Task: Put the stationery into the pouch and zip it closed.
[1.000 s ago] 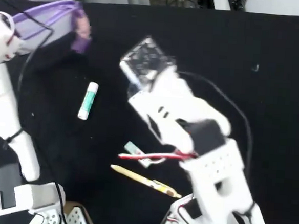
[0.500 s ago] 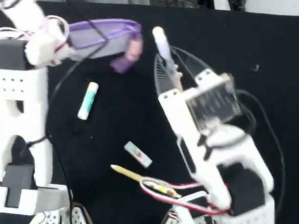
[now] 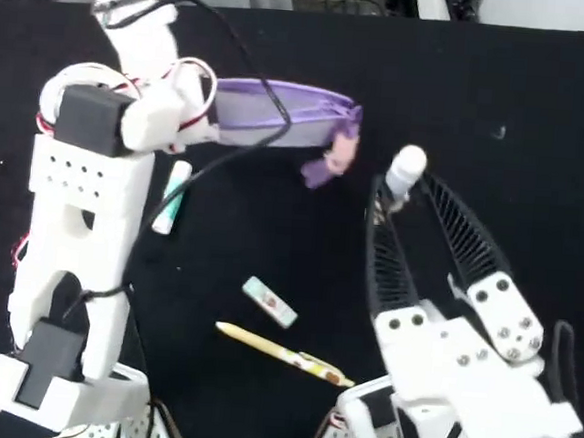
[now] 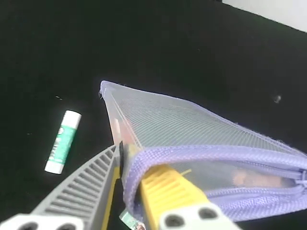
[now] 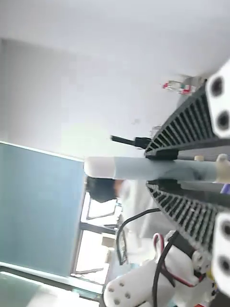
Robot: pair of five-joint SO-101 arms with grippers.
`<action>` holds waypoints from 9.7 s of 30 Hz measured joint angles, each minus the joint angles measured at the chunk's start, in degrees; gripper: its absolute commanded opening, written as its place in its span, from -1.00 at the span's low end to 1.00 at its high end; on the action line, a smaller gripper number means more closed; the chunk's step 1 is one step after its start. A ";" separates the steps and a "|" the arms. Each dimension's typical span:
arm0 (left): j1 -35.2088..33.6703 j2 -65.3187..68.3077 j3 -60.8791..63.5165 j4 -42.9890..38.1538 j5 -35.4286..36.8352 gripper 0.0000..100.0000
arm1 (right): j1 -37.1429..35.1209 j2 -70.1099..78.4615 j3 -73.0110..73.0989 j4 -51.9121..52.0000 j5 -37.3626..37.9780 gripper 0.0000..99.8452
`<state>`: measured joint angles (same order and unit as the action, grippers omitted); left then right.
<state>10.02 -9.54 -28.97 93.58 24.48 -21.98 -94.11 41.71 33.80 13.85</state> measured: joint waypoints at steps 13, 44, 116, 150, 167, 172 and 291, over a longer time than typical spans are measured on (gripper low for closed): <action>5.10 -0.09 2.90 -0.26 0.00 -0.94 | 0.09 -4.22 22.51 -26.64 -8.35 -0.98; 5.36 0.00 7.74 -3.96 0.00 -0.94 | 0.09 17.67 40.97 -73.05 -8.18 -0.98; -33.23 0.00 -12.31 0.62 0.00 -0.94 | -15.56 14.95 17.76 14.15 11.34 -0.34; -41.85 0.00 -2.29 -10.64 0.00 -0.94 | -31.12 82.81 7.12 24.00 17.41 -0.71; -41.85 0.00 -2.29 -10.64 0.00 -0.94 | -21.36 86.77 1.23 22.86 17.41 -0.98; -40.53 0.00 -2.29 -10.64 0.00 -0.94 | -15.91 76.04 -3.08 26.73 17.41 -0.98; -12.75 0.00 1.14 -0.35 1.76 -0.94 | -0.70 28.04 12.13 -49.93 -14.95 -0.48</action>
<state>-2.73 -9.54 -27.82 93.23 26.24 -22.68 -66.07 53.85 -16.13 -1.10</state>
